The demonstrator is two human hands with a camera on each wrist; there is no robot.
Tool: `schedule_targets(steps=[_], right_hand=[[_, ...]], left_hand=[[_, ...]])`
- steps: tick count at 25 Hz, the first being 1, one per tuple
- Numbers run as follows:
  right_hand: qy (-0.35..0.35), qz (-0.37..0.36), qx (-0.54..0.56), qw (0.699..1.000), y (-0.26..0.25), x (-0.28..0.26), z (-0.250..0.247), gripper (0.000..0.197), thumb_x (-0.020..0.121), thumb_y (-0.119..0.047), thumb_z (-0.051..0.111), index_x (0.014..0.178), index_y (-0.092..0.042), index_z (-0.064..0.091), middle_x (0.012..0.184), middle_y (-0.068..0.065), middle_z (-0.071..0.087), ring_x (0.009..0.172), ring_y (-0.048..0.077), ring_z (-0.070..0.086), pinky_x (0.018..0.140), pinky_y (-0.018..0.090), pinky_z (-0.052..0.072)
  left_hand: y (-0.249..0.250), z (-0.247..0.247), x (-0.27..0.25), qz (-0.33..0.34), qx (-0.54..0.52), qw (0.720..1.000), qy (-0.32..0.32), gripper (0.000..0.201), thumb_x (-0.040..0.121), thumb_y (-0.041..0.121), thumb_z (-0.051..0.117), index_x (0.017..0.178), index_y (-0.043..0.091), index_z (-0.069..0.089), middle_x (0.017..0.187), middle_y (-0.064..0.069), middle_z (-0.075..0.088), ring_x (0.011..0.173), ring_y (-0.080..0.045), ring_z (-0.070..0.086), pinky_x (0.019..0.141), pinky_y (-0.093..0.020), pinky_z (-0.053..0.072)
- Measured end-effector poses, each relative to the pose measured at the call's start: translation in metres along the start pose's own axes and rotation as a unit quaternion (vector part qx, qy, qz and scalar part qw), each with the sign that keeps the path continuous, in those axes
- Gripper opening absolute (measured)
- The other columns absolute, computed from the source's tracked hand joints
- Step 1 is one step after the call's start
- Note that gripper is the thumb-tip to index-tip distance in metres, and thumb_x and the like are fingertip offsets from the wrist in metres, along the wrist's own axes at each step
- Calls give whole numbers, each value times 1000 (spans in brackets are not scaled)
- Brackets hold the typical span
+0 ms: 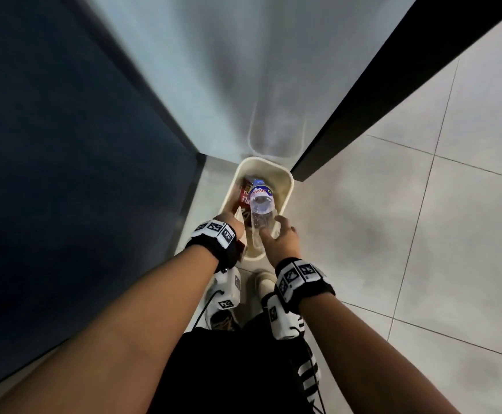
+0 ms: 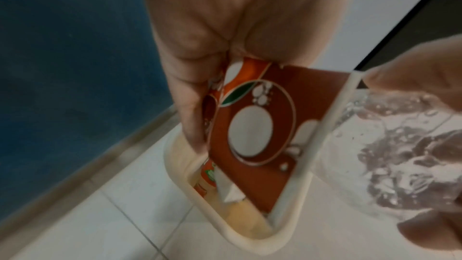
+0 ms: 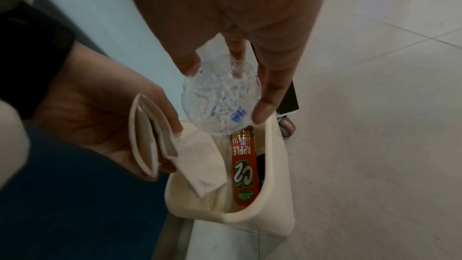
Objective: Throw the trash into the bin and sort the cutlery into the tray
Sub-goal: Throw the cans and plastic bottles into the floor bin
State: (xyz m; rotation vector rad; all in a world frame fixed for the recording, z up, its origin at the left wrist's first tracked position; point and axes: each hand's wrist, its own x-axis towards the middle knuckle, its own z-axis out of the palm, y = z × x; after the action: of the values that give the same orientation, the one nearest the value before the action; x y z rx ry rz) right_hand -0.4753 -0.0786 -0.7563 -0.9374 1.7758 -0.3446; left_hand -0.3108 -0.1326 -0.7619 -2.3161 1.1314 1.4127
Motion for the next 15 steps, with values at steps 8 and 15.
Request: schedule_targets(steps=[8,15], right_hand=[[28,-8,-88,996,-20,14,-36,41,88,-28,64,129,-22,69,123,16,66,108,34,64,98,40,52],[-52,-122,-129,983,-165,-104,-111,32,89,-24,61,119,-25,71,114,9,73,95,31,67,85,37,54]], left_hand=[[-8,-35,-23,-8,-262,964,39,46,86,20,69,131,23,71,128,-7,73,115,-23,69,95,-30,53],[36,-139,-214,51,-356,933,8,29,95,18,66,122,20,75,104,5,77,86,-18,72,73,-34,56]])
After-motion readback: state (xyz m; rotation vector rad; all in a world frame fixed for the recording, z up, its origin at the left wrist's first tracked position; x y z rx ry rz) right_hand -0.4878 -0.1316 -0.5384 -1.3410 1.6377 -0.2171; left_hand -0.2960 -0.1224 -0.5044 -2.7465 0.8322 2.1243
